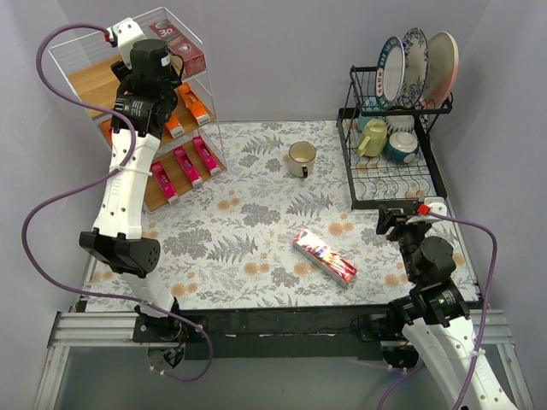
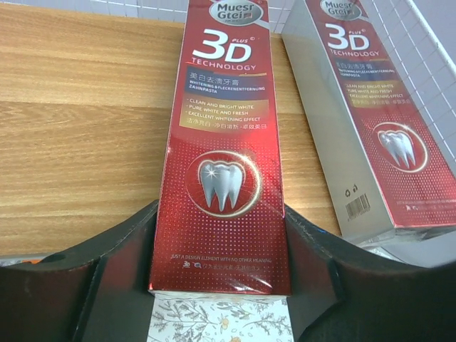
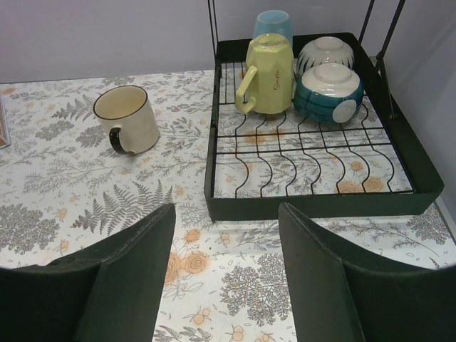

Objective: Place and organize the toothpastes onto the shelf

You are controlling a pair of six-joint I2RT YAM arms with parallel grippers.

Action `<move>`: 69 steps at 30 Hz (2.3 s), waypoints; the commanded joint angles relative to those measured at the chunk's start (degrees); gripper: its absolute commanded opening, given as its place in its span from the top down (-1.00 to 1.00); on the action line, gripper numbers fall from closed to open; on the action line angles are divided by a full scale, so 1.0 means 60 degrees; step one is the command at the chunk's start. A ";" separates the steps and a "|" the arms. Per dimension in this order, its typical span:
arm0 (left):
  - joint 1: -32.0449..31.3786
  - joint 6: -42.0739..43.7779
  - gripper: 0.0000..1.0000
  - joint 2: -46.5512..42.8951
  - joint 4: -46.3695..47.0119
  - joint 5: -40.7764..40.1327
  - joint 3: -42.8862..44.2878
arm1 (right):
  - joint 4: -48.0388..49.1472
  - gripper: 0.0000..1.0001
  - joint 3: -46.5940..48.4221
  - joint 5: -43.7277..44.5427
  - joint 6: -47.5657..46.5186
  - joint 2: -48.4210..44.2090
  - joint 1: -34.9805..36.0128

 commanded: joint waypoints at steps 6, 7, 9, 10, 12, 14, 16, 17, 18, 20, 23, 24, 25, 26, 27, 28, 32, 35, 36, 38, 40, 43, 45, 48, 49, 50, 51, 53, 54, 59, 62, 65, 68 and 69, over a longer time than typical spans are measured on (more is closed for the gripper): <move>0.0057 0.0481 0.03 0.0265 0.0609 -0.0875 0.0456 | 0.0462 -0.36 -0.0084 0.0085 -0.0166 -0.0091 0.0060; 0.0071 0.0540 0.03 0.0295 0.0653 -0.0904 0.0456 | 0.0476 -0.36 -0.0069 0.0070 -0.0166 -0.0092 0.0060; 0.0057 0.0569 -0.01 0.0397 0.0683 -0.0889 0.0500 | 0.0462 -0.36 -0.0084 0.0099 -0.0166 -0.0091 0.0060; 0.0071 0.0569 -0.07 0.0412 0.0683 -0.0875 0.0529 | 0.0462 -0.36 -0.0084 0.0099 -0.0166 -0.0092 0.0060; 0.0057 0.0584 -0.14 0.0412 0.0697 -0.0773 0.0529 | 0.0462 -0.36 -0.0069 0.0085 -0.0166 -0.0077 0.0060; 0.0057 0.0584 -0.25 0.0383 0.0799 -0.0787 0.0500 | 0.0462 -0.36 -0.0084 0.0085 -0.0166 -0.0106 0.0060; 0.0057 0.0584 -0.32 0.0339 0.0844 -0.0772 0.0500 | 0.0476 -0.36 -0.0084 0.0085 -0.0166 -0.0106 0.0045; 0.0071 0.0584 -0.39 0.0295 0.0858 -0.0743 0.0485 | 0.0476 -0.36 -0.0069 0.0070 -0.0166 -0.0106 0.0060; 0.0071 0.0584 -0.43 0.0237 0.0888 -0.0728 0.0471 | 0.0476 -0.36 -0.0084 0.0070 -0.0166 -0.0106 0.0060; 0.0057 0.0555 -0.55 0.0120 0.0990 -0.0641 0.0398 | 0.0476 -0.36 -0.0084 0.0070 -0.0151 -0.0135 0.0060; 0.0057 0.0482 -0.60 -0.0100 0.1064 -0.0494 0.0266 | 0.0491 -0.36 -0.0084 0.0070 -0.0166 -0.0150 0.0060; 0.0071 0.0438 -0.63 -0.0144 0.1093 -0.0436 0.0222 | 0.0491 -0.36 -0.0084 0.0085 -0.0180 -0.0165 0.0060; 0.0057 0.0409 -0.65 -0.0261 0.1107 -0.0319 0.0164 | 0.0505 -0.36 -0.0084 0.0085 -0.0180 -0.0165 0.0046; 0.0057 0.0379 -0.67 -0.0320 0.1137 -0.0217 0.0105 | 0.0491 -0.36 -0.0084 0.0099 -0.0180 -0.0165 0.0060; 0.0057 0.0321 -0.68 -0.0378 0.1166 -0.0114 0.0046 | 0.0520 -0.36 -0.0084 0.0099 -0.0180 -0.0179 0.0060; 0.0057 0.0219 -0.67 -0.0437 0.1166 -0.0041 0.0002 | 0.0506 -0.36 -0.0084 0.0085 -0.0180 -0.0180 0.0060; 0.0057 -0.0147 -0.67 -0.0555 0.1005 0.0544 -0.0115 | 0.0535 -0.36 -0.0098 0.0099 -0.0180 -0.0179 0.0060; 0.0057 -0.0324 -0.67 -0.0613 0.1034 0.0868 -0.0319 | 0.0535 -0.36 -0.0098 0.0099 -0.0180 -0.0194 0.0060; 0.0057 -0.0353 -0.67 -0.0628 0.1034 0.0999 -0.0335 | 0.0535 -0.36 -0.0098 0.0099 -0.0180 -0.0180 0.0060; 0.0057 -0.0426 -0.66 -0.0599 0.0976 0.1117 -0.0335 | 0.0535 -0.35 -0.0098 0.0099 -0.0180 -0.0180 0.0060; 0.0057 -0.0470 -0.66 -0.0599 0.0961 0.1190 -0.0335 | 0.0549 -0.36 -0.0098 0.0099 -0.0180 -0.0194 0.0075; 0.0057 -0.0427 -0.66 -0.0642 0.1034 0.1162 -0.0321 | 0.0535 -0.35 -0.0127 0.0099 -0.0180 -0.0209 0.0045; 0.0057 -0.0354 -0.67 -0.0628 0.1034 0.1089 -0.0262 | 0.0535 -0.36 -0.0113 0.0099 -0.0180 -0.0209 0.0075; 0.0057 -0.0222 -0.69 -0.0788 0.1121 0.0840 -0.0247 | 0.0535 -0.35 -0.0113 0.0099 -0.0180 -0.0223 0.0060; 0.0057 -0.0164 -0.69 -0.0934 0.1180 0.0709 -0.0320 | 0.0549 -0.36 -0.0113 0.0085 -0.0195 -0.0223 0.0060; 0.0057 -0.0105 -0.69 -0.0994 0.1224 0.0635 -0.0364 | 0.0535 -0.35 -0.0127 0.0085 -0.0180 -0.0209 0.0060; 0.0057 -0.0032 -0.69 -0.1052 0.1341 0.0591 -0.0408 | 0.0549 -0.36 -0.0113 0.0085 -0.0180 -0.0223 0.0060; 0.0057 0.0056 -0.65 -0.1140 0.1400 0.0488 -0.0569 | 0.0535 -0.36 -0.0113 0.0070 -0.0180 -0.0224 0.0060; 0.0057 0.0086 -0.63 -0.1126 0.1386 0.0444 -0.0598 | 0.0535 -0.36 -0.0113 0.0056 -0.0180 -0.0209 0.0060; 0.0057 0.0145 -0.49 -0.0863 0.1049 0.0151 -0.0555 | 0.0520 -0.35 -0.0098 0.0070 -0.0180 -0.0224 0.0046; 0.0057 0.0130 -0.45 -0.0774 0.0873 0.0136 -0.0526 | 0.0535 -0.36 -0.0098 0.0070 -0.0180 -0.0223 0.0060; 0.0057 0.0232 -0.42 -0.0731 0.0815 0.0034 -0.0526 | 0.0520 -0.36 -0.0098 0.0070 -0.0180 -0.0209 0.0060; 0.0057 0.0291 -0.39 -0.0760 0.0741 -0.0215 -0.0526 | 0.0549 -0.35 -0.0098 0.0070 -0.0180 -0.0209 0.0060; 0.0057 0.0306 -0.36 -0.0774 0.0698 -0.0274 -0.0540 | 0.0535 -0.36 -0.0098 0.0070 -0.0180 -0.0209 0.0060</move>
